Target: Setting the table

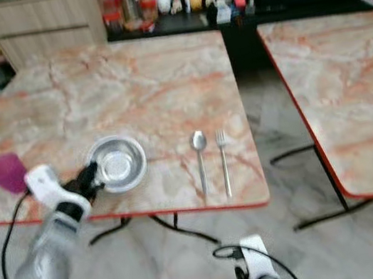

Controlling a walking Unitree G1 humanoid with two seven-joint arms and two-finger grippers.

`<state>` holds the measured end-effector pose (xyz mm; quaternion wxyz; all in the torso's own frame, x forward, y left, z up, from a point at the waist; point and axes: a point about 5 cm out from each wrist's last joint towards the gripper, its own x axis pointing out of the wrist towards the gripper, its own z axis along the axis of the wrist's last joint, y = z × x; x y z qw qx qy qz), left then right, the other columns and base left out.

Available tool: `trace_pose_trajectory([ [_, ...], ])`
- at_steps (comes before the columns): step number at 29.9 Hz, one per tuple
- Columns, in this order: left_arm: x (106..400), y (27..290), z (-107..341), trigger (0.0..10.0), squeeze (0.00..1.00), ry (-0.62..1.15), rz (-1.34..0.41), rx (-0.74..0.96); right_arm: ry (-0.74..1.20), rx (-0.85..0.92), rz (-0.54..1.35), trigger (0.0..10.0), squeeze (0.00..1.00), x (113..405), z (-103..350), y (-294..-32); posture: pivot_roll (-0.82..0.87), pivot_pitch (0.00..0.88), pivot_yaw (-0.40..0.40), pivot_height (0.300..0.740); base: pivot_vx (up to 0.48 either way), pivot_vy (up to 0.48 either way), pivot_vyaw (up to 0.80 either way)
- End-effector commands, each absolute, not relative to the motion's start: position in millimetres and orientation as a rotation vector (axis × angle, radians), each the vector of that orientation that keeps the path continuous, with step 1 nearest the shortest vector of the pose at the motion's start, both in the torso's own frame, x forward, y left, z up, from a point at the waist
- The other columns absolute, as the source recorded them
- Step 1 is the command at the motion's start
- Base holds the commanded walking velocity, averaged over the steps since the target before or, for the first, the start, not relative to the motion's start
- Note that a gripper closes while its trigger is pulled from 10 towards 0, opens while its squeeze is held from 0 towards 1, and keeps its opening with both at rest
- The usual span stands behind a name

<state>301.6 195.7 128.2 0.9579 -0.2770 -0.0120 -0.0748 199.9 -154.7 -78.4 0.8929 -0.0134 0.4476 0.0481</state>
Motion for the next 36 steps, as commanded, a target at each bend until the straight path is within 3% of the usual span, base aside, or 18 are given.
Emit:
trace_pose_trajectory([
  [1, 290.0, 200.4, 133.8, 10.0, 0.00, -0.053, -0.195, -0.579, 0.930, -0.018, 0.095, 10.0, 0.00, 199.2, -78.8, -155.3, 0.10, 0.000, -0.033, 0.732, 0.000, 0.000, 0.00],
  [6, 270.3, 216.3, 129.3, 10.0, 0.00, -0.046, -0.173, -0.573, 0.931, -0.020, 0.098, 10.0, 0.00, 198.3, -79.2, -154.9, 0.11, 0.000, -0.033, 0.732, 0.000, 0.000, 0.00],
  [7, 246.3, 244.5, 119.8, 10.0, 0.00, -0.018, -0.095, -0.522, 0.934, -0.018, 0.100, 10.0, 0.00, 196.8, -80.0, -154.2, 0.12, 0.000, -0.035, 0.732, 0.000, 0.000, 0.00],
  [15, 193.0, 305.1, 101.8, 10.0, 0.00, -0.009, 0.141, -0.504, 0.938, -0.018, 0.095, 10.0, 0.00, 195.7, -80.5, -156.2, 0.13, 0.000, -0.042, 0.732, 0.000, 0.000, 0.00],
  [17, 187.2, 309.9, 101.2, 10.0, 0.00, -0.010, 0.161, -0.504, 0.938, -0.019, 0.094, 10.0, 0.00, 195.7, -80.4, -156.6, 0.13, 0.000, -0.042, 0.732, 0.000, 0.000, 0.00],
  [19, 163.7, 332.3, 92.2, 10.0, 0.00, 0.018, 0.288, -0.485, 0.935, -0.021, 0.094, 10.0, 0.00, 196.5, -80.0, -156.8, 0.13, 0.000, -0.042, 0.732, 0.000, 0.000, 0.00],
  [26, 147.1, 348.2, 75.3, 10.0, 0.00, 0.085, 0.401, -0.450, 0.933, -0.019, 0.093, 10.0, 0.00, 197.0, -79.8, -156.7, 0.13, 0.000, -0.038, 0.732, 0.000, 0.000, 0.00],
  [28, 139.4, 353.9, 47.1, 10.0, 0.00, 0.260, 0.514, -0.368, 0.933, -0.015, 0.087, 10.0, 0.00, 196.9, -79.8, -156.8, 0.13, 0.000, -0.034, 0.732, 0.000, 0.000, 0.00],
  [29, 139.4, 353.9, 47.1, 10.0, 0.00, 0.260, 0.514, -0.368, 0.933, -0.015, 0.087, 10.0, 0.00, 196.9, -79.8, -156.8, 0.13, 0.000, -0.034, 0.732, 0.000, 0.000, 0.00],
  [36, 152.1, 323.5, -13.8, 10.0, 0.00, 0.528, 0.509, -0.357, 0.931, -0.007, 0.071, 10.0, 0.00, 197.3, -79.6, -157.3, 0.10, 0.000, -0.028, 0.732, 0.000, 0.000, 0.00],
])
